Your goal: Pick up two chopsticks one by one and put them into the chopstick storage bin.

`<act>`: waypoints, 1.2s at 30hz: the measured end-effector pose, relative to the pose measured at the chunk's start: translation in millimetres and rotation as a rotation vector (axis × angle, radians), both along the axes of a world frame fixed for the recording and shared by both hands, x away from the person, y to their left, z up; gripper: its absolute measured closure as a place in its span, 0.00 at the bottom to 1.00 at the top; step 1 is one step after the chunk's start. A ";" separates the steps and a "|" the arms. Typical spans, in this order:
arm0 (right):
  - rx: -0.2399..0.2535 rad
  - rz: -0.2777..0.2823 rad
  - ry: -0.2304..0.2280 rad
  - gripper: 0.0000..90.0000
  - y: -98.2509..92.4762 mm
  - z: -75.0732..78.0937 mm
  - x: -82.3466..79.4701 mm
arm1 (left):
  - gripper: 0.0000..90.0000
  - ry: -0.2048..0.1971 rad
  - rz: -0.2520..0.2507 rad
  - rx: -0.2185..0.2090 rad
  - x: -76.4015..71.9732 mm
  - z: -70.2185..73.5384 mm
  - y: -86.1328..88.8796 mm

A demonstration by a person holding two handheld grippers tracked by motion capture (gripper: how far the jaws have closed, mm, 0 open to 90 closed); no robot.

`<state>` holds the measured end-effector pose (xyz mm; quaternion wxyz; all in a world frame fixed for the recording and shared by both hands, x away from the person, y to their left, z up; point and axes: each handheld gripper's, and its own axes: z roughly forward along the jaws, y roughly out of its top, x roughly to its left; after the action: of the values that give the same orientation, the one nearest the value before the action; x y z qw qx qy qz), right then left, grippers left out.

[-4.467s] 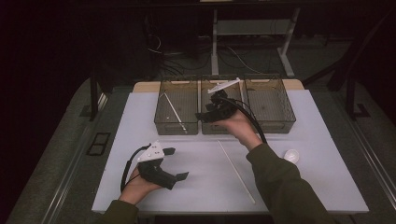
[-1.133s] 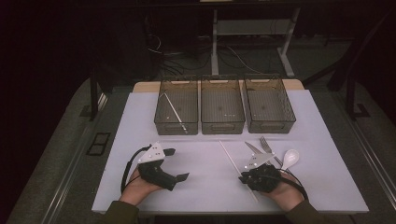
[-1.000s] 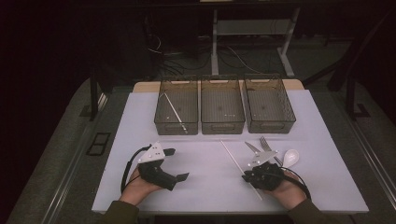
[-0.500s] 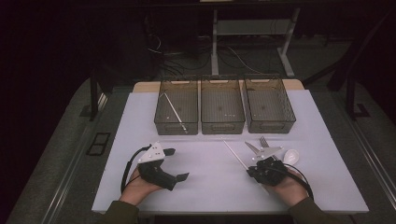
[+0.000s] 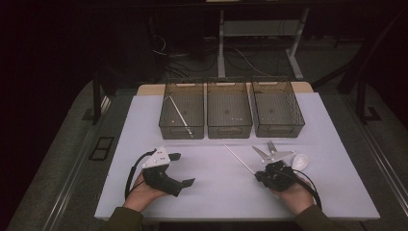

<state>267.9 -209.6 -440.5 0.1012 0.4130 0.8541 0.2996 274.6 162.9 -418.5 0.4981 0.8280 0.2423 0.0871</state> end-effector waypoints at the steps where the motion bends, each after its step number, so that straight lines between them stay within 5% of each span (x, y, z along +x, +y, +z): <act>1: 0.001 0.002 0.001 0.94 -0.2 0.0 0.1 | 0.00 0.000 -0.001 0.000 0.1 -0.1 -0.1; 9: 0.052 0.019 0.019 0.94 -3.7 1.7 1.8 | 0.00 -0.001 0.000 -0.004 0.0 0.3 0.6; 36: 0.173 0.083 -0.047 0.94 -20.4 36.3 -1.3 | 0.00 -0.001 0.000 -0.003 0.7 -0.1 0.7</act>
<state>266.6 -230.1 -404.2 0.0727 0.3774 0.8387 0.3858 275.2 163.7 -418.6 0.4996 0.8272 0.2421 0.0869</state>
